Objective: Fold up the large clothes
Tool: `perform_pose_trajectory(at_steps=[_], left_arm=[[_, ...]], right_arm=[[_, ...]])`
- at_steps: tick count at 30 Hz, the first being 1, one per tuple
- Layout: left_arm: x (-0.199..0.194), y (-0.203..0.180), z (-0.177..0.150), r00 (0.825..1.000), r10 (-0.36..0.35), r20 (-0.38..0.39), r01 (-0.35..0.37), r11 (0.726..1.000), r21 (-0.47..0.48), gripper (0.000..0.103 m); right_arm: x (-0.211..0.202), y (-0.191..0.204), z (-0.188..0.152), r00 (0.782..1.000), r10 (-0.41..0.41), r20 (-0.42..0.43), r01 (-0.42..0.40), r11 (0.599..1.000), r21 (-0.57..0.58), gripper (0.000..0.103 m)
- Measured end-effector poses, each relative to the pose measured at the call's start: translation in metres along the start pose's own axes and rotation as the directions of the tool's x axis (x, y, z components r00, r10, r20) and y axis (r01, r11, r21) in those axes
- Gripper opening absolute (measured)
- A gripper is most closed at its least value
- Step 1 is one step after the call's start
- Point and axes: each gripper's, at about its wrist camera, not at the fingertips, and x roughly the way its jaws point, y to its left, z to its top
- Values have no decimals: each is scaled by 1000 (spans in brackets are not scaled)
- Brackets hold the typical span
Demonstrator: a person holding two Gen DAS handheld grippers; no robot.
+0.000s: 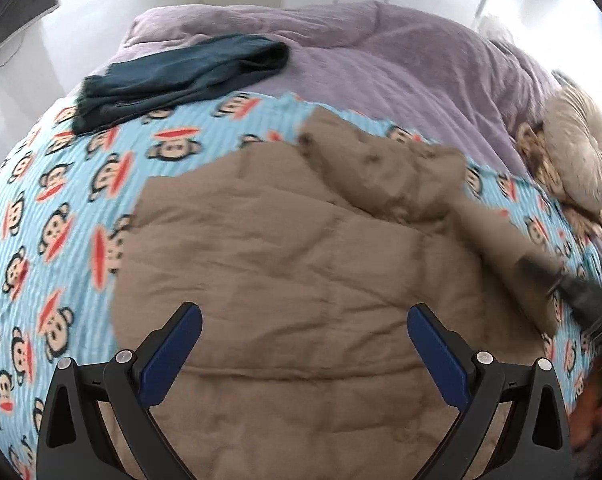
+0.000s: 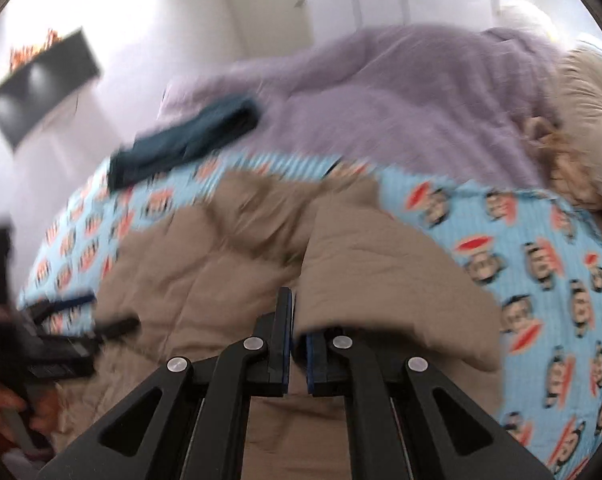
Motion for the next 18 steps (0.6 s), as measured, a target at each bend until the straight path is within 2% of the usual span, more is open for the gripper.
perform_pose_trajectory(at_steps=[2,7,10,11,12,13,14,15,18], left_arm=[[3,15,2,1000,16,2,-16,1000,-25,103],[19,32,2,1000,11,-12,-11,999,-33,103],[31,33,0,999,-19,-32,17,999,-43,103],[35,31,-1,999,-29,-39,27,999,-46,103],[37,28,-1,998,-39,-44,37,998,-48,103],[39,25,-1,997,-53,-49,51,997,-49,103],[41,21,-1,997,-66,-51,64,997,-46,103],[42,16,0,996,-79,-51,77,996,-38,103],[45,3,3,993,-107,-46,107,994,-13,103]], right_arm=[[38,18,-12,996,-9,-83,8,1000,-15,6],[91,27,-42,977,-42,-210,43,999,1,10],[96,22,-51,973,-55,-223,57,998,2,11],[93,21,-52,974,-45,-224,47,999,7,18],[89,19,-53,974,-32,-225,36,999,16,32],[83,15,-54,974,-5,-224,14,999,38,41],[77,13,-54,975,20,-220,-6,998,61,61],[70,10,-54,977,42,-211,-25,996,85,68],[45,-7,-56,982,87,-168,-55,981,187,68]])
